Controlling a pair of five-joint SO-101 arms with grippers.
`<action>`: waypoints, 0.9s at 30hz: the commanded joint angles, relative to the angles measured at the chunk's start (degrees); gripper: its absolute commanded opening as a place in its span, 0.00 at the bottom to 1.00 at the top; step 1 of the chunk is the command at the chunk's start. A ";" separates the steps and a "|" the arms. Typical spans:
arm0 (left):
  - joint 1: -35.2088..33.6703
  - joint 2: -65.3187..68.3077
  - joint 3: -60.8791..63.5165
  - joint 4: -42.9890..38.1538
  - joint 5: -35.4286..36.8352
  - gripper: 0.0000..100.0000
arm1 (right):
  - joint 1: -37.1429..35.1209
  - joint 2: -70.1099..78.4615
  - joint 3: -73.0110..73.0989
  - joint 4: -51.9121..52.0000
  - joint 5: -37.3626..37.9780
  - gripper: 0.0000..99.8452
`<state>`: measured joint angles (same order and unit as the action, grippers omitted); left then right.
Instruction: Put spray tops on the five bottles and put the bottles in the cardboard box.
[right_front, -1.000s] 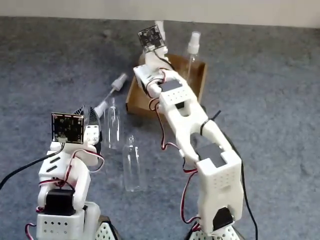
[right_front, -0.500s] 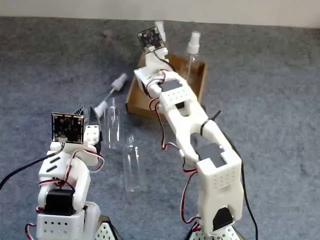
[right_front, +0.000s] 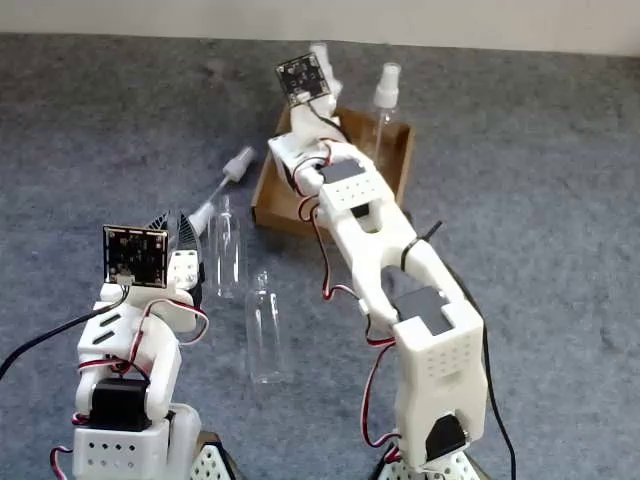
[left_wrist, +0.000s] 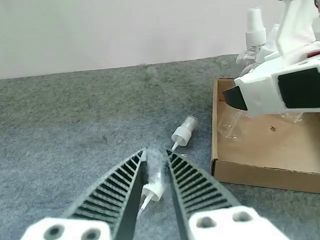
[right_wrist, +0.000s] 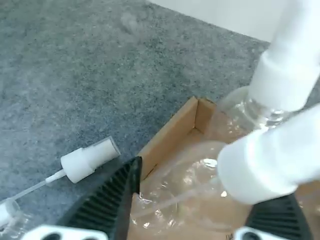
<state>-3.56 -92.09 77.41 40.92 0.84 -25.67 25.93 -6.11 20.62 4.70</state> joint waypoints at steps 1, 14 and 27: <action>1.10 0.66 -3.21 -0.09 0.18 0.00 | -0.57 -1.80 -0.75 0.84 0.53 0.29; 1.10 0.66 -3.30 -0.09 0.18 0.00 | -1.45 -1.89 -1.01 4.18 0.53 0.29; 1.10 0.66 -3.30 -0.18 0.18 0.00 | -4.00 -1.89 -1.10 7.60 4.40 0.29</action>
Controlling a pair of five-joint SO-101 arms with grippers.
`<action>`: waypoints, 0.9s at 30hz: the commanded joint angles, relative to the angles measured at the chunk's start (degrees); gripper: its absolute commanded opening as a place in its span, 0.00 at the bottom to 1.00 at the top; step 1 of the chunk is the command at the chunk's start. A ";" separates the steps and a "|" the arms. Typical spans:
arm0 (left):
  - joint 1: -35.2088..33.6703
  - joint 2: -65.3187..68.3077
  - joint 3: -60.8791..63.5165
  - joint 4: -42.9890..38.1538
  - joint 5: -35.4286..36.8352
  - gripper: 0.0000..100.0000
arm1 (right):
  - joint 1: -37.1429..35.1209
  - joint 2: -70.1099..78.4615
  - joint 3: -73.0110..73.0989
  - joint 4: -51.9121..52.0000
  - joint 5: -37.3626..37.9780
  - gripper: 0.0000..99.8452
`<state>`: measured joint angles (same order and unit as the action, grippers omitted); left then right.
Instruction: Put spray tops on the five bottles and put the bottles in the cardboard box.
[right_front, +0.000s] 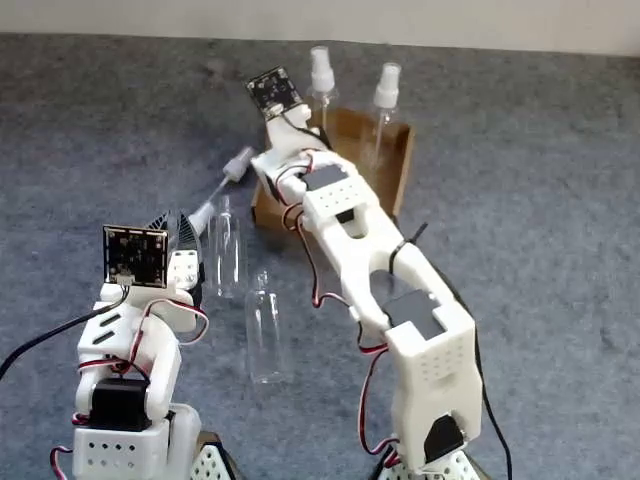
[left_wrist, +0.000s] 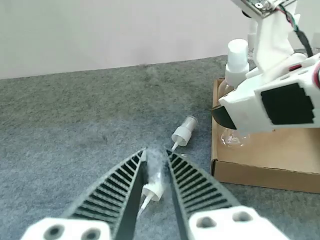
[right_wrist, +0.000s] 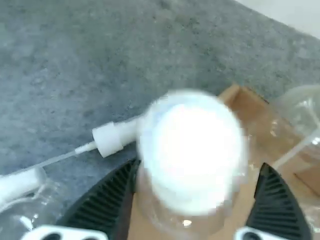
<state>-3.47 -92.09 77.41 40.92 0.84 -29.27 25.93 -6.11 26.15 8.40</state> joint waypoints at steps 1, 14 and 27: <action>1.01 0.66 -3.30 -0.18 0.18 0.00 | -0.40 -1.89 -1.19 2.51 0.70 0.29; 1.01 0.66 -3.30 -0.18 0.18 0.00 | -0.40 -1.89 -12.26 9.63 0.70 0.29; 1.01 0.66 -3.21 -0.18 0.18 0.00 | -0.75 -1.89 -41.19 43.38 0.53 0.29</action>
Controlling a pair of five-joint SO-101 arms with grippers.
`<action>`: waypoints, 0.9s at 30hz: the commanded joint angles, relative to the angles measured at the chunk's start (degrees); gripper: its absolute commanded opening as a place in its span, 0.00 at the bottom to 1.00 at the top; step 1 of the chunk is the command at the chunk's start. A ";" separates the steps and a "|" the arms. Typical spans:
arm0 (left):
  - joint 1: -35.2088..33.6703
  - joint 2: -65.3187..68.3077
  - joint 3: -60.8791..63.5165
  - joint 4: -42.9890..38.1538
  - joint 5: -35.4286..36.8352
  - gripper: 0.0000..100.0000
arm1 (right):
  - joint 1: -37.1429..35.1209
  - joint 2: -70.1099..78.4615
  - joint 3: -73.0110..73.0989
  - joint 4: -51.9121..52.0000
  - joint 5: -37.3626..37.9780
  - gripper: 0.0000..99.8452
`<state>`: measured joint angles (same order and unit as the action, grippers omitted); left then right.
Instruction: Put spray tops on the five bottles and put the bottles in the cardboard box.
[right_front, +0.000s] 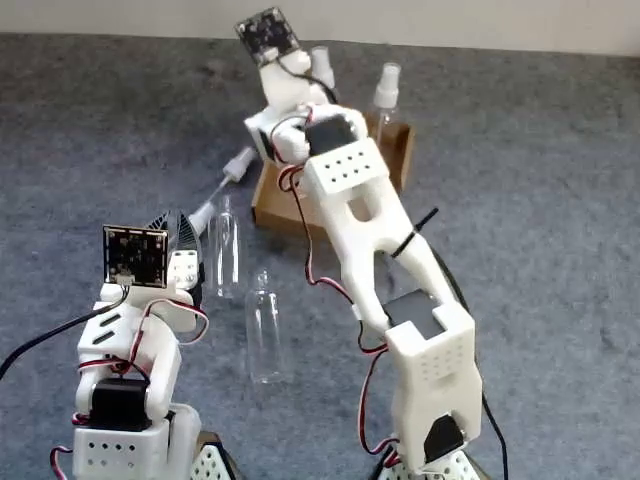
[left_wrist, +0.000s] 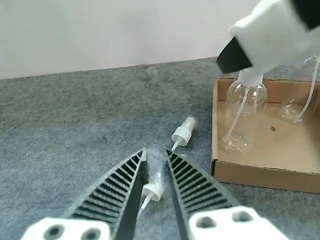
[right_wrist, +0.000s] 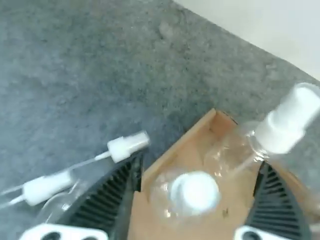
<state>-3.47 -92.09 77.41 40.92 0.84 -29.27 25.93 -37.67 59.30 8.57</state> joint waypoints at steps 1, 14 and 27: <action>1.01 0.66 -3.21 -0.18 0.18 0.00 | -0.84 -1.80 -12.09 14.46 0.35 0.29; 1.01 0.66 -3.38 -0.09 0.35 0.00 | -8.57 -4.88 -11.74 42.07 -5.63 0.29; -7.25 3.21 -13.32 6.59 0.53 0.00 | -19.30 -32.84 54.11 12.97 -23.12 0.29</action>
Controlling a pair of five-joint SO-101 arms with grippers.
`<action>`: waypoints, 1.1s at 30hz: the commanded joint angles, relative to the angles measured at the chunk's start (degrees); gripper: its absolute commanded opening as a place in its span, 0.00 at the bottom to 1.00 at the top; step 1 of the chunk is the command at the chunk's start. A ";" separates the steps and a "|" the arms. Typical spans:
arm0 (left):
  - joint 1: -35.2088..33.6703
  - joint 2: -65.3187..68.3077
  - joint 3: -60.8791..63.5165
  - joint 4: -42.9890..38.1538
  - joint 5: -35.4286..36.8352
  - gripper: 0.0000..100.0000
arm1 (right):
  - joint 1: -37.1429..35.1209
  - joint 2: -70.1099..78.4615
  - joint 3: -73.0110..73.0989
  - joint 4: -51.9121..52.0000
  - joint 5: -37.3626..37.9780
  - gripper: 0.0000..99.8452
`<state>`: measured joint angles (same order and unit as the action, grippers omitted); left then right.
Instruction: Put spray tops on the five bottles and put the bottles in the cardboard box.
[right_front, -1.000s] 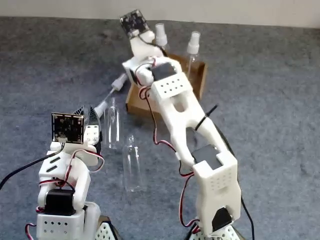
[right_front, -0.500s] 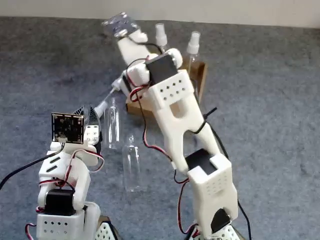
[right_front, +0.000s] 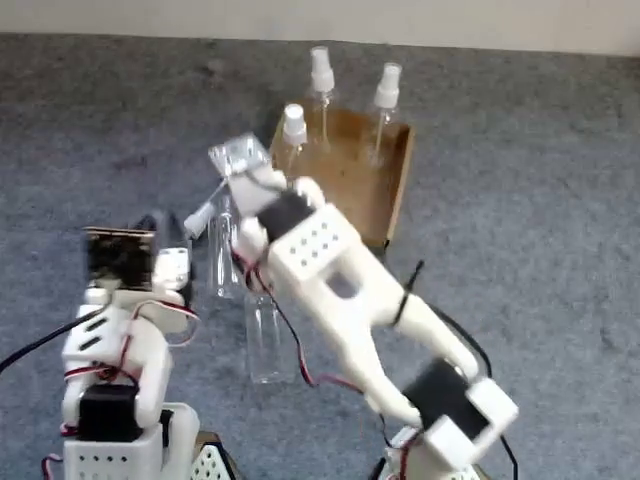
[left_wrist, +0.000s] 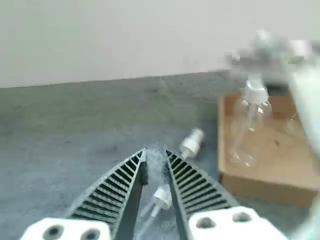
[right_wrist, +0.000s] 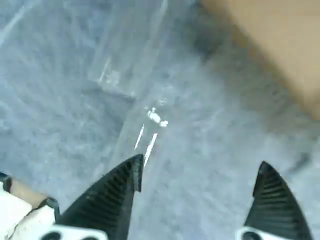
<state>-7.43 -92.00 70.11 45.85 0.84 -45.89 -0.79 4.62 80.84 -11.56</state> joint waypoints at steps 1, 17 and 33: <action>-3.91 5.32 -7.78 2.46 0.53 0.00 | -3.65 -6.37 14.99 -11.30 -3.78 0.29; -5.85 24.66 -14.46 3.43 0.44 0.00 | -3.74 -6.37 30.29 -27.82 -5.80 0.26; -3.47 56.48 -37.49 5.71 -7.38 0.00 | 25.98 -24.92 31.52 -8.48 19.96 0.00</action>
<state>-12.79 -47.34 44.00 49.45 -2.95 -26.64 -16.70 36.18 66.86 0.57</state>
